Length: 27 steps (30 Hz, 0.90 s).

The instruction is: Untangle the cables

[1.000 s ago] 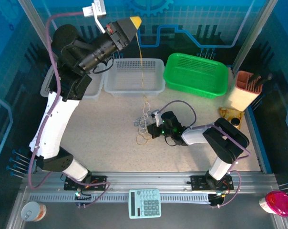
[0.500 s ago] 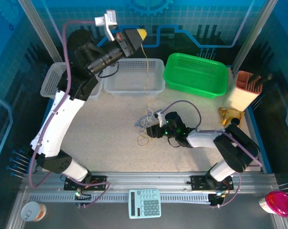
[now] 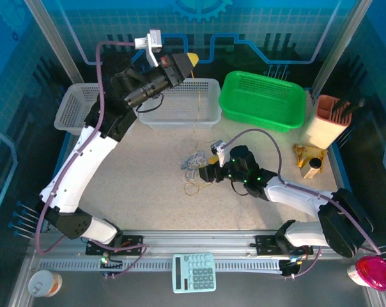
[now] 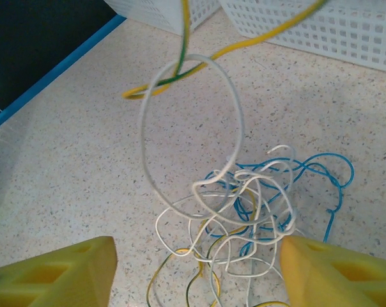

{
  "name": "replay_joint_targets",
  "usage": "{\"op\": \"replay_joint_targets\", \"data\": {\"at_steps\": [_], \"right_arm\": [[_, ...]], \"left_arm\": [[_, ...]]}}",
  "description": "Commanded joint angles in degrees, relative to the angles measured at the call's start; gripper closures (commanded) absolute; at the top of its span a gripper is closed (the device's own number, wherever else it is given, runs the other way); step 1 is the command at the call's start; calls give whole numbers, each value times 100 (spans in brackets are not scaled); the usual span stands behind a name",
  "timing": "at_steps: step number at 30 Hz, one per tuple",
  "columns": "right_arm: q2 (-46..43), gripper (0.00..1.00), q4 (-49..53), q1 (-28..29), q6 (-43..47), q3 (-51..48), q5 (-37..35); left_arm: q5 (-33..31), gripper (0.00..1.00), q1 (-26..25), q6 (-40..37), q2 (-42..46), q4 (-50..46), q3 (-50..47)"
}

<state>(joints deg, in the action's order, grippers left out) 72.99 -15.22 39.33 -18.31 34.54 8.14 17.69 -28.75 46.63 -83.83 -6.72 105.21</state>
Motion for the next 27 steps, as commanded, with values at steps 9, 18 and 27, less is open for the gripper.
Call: {"op": "replay_joint_targets", "data": {"at_steps": [9, 18, 27], "right_arm": [[1032, 22, -983, 149, -203, 820, 174], [1844, 63, -1405, 190, -348, 1095, 222], [2238, 100, -1855, 64, -566, 498, 76]], "left_arm": [[59, 100, 10, 195, 211, 426, -176], [50, 100, -5, 227, 202, 479, -140], [42, 100, 10, -84, 26, 96, 839]]}}
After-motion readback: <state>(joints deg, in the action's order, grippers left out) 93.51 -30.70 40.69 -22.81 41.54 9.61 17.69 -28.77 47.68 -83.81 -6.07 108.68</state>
